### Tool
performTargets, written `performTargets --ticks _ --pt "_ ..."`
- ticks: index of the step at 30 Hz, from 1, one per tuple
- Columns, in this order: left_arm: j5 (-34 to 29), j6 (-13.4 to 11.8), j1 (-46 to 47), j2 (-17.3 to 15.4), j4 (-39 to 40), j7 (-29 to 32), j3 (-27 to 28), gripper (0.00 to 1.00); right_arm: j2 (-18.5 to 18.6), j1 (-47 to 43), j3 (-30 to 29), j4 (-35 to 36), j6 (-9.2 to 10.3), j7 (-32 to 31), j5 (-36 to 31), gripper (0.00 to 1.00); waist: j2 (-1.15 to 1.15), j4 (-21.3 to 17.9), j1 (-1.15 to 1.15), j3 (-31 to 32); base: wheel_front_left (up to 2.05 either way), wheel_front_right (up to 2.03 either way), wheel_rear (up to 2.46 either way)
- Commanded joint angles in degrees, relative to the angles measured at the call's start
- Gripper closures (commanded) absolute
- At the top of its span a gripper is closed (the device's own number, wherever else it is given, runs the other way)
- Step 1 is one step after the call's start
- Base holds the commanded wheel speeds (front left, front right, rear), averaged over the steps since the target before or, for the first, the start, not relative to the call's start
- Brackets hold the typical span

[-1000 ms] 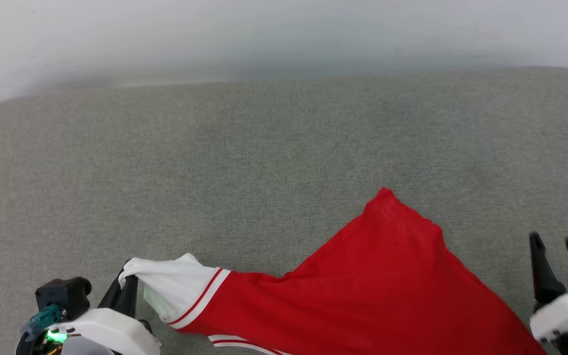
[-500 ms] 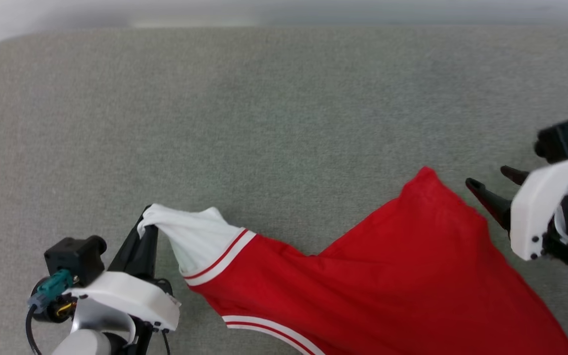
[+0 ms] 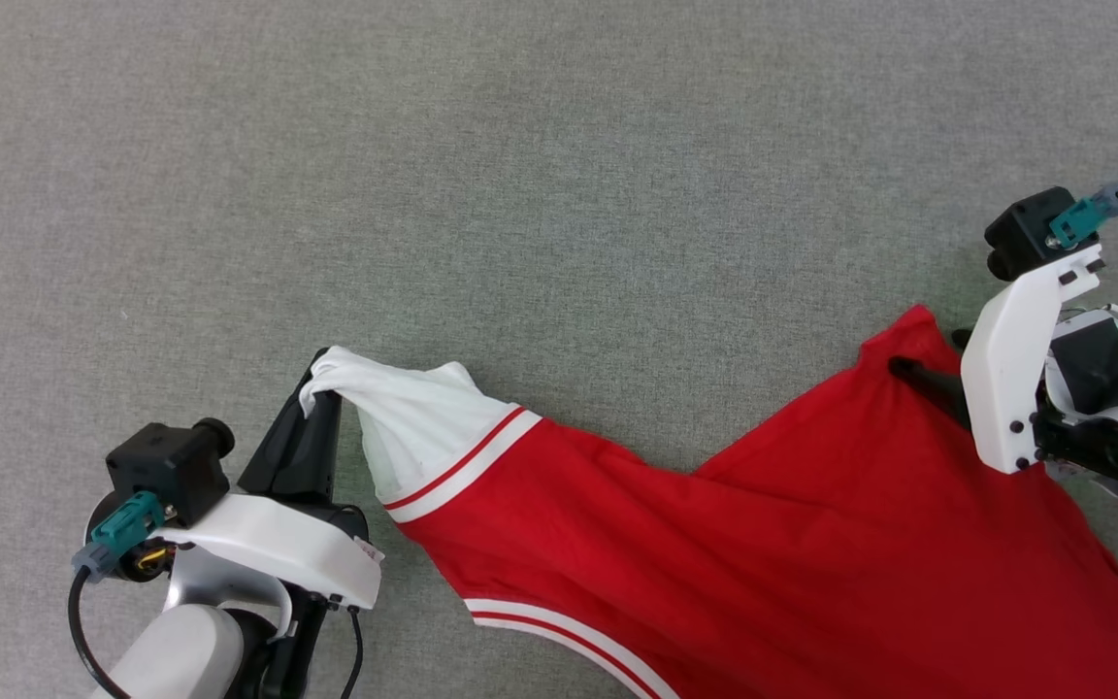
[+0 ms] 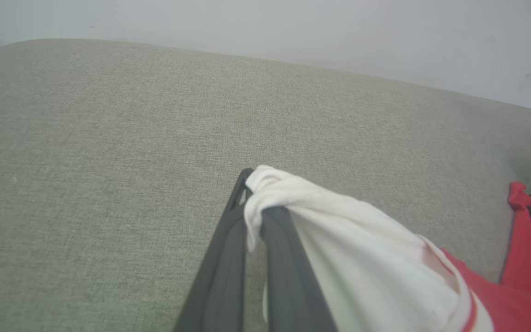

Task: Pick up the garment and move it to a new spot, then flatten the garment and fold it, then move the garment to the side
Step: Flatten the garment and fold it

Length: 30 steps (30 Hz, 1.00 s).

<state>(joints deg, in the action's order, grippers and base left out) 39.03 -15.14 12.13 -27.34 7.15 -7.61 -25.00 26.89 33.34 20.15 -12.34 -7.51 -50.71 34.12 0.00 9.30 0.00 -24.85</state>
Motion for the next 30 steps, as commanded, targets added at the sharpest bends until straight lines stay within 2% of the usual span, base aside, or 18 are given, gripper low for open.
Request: performTargets --ticks 1,2,3,4,9,14,20,25,30 --pt "0.1 0.2 0.7 0.1 -0.2 -0.4 0.1 1.0 -1.3 -4.2 3.7 -4.8 0.04 -2.1 0.7 0.0 0.0 0.0 0.0 0.0 0.0 0.0 0.0" --pt "0.2 0.3 0.8 0.1 -0.4 -0.5 0.1 1.0 -1.2 -4.4 4.4 -5.7 0.04 -2.3 1.3 0.0 0.0 0.0 0.0 0.1 0.0 0.0 0.0" --pt "0.3 0.3 0.8 0.1 -0.7 -0.5 0.2 1.0 -1.1 -4.4 5.1 -6.4 0.04 -2.3 1.5 0.61 0.0 -0.1 0.0 0.3 0.0 0.0 0.0" --pt "0.4 0.4 0.8 0.1 -0.8 -0.6 0.2 1.0 -1.0 -4.3 5.6 -6.9 0.04 -2.1 1.9 1.0 0.0 -0.2 0.0 0.5 0.0 0.0 0.0" --pt "0.7 0.8 0.5 -0.5 -1.9 -0.3 0.2 1.0 -0.9 -1.2 5.9 -6.6 0.03 1.5 2.8 1.0 0.0 -0.8 0.0 2.6 0.0 0.0 0.0" --pt "-0.2 0.2 1.4 -3.6 -2.9 0.8 1.6 1.0 -1.1 3.2 2.5 -6.5 0.04 8.2 0.2 1.0 0.0 -2.5 0.0 5.7 0.0 0.0 0.0" --pt "0.7 0.5 6.6 -6.0 -4.3 3.1 4.1 1.0 -4.5 4.9 -3.3 -9.6 0.04 15.0 -3.9 1.0 0.0 -5.4 0.0 9.7 0.0 0.0 0.0" --pt "2.3 2.8 14.5 -4.8 -9.1 4.0 5.2 1.0 -7.3 7.3 -7.4 -12.0 0.04 19.2 -7.2 1.0 0.0 -6.4 0.0 12.0 0.0 0.0 0.0" --pt "4.2 6.4 26.2 -1.8 -19.0 4.2 5.6 1.0 -10.7 12.0 -11.9 -15.6 0.04 24.2 -11.0 1.0 0.0 -7.4 0.0 13.0 0.0 0.0 0.0"
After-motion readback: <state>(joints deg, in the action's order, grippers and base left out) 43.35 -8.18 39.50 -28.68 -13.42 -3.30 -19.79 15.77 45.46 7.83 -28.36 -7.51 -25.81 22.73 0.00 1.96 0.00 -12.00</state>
